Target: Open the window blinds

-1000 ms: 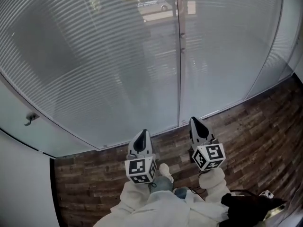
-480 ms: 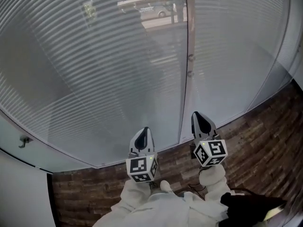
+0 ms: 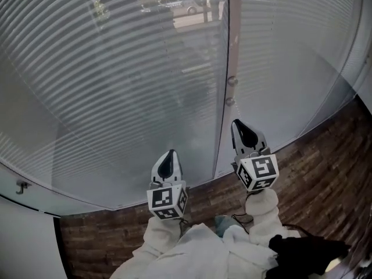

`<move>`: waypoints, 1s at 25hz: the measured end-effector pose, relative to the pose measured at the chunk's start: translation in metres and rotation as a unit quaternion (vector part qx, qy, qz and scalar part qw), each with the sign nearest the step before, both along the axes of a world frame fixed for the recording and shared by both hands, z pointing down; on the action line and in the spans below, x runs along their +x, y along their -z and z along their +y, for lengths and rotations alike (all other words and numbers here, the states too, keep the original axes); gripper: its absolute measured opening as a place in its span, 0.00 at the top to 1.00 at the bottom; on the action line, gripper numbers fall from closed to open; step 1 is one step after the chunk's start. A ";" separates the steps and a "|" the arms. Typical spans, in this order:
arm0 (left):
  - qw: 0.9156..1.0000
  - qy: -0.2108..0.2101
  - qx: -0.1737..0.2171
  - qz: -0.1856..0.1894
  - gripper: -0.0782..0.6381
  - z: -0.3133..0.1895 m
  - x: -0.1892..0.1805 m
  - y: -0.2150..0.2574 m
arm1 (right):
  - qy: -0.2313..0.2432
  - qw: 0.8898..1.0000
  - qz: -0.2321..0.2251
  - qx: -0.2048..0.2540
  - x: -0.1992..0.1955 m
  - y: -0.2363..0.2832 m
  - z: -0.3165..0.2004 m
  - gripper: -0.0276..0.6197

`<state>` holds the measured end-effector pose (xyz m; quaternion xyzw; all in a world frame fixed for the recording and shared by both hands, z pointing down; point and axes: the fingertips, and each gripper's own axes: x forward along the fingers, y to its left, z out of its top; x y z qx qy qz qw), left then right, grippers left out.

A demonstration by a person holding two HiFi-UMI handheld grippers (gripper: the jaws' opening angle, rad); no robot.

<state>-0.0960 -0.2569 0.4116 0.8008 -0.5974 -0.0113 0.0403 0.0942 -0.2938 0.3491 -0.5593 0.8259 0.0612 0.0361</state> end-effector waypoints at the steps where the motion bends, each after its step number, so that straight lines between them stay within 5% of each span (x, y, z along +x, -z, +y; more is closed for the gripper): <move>1: 1.000 -0.001 0.002 -0.001 0.89 -0.005 0.005 0.002 | 0.001 0.999 0.036 0.012 0.003 0.009 -0.009 0.93; 4: 1.000 -0.001 0.016 -0.011 0.89 -0.022 0.022 0.010 | -0.022 0.979 0.193 0.058 0.010 0.039 -0.036 0.79; 8: 1.000 -0.011 0.026 -0.007 0.89 -0.031 0.043 0.017 | -0.061 0.895 0.432 0.093 0.012 0.053 -0.067 0.78; 13: 1.000 -0.011 0.020 -0.013 0.89 -0.035 0.051 0.014 | -0.026 0.793 0.601 0.095 0.004 0.040 -0.090 0.73; 15: 1.000 -0.005 0.020 -0.010 0.89 -0.038 0.050 0.013 | -0.031 0.763 0.637 0.101 0.005 0.034 -0.099 0.73; 19: 1.000 0.000 0.019 -0.010 0.89 -0.046 0.047 0.010 | -0.070 0.735 0.664 0.113 0.008 0.035 -0.113 0.74; 21: 1.000 0.001 0.019 -0.010 0.89 -0.049 0.046 0.007 | -0.084 0.731 0.668 0.111 0.009 0.035 -0.114 0.75; 23: 1.000 0.004 0.016 -0.009 0.89 -0.052 0.044 0.005 | -0.087 0.743 0.656 0.102 0.008 0.035 -0.116 0.75; 25: 1.000 0.006 0.014 -0.007 0.89 -0.055 0.043 0.004 | -0.077 0.776 0.620 0.086 0.007 0.037 -0.118 0.75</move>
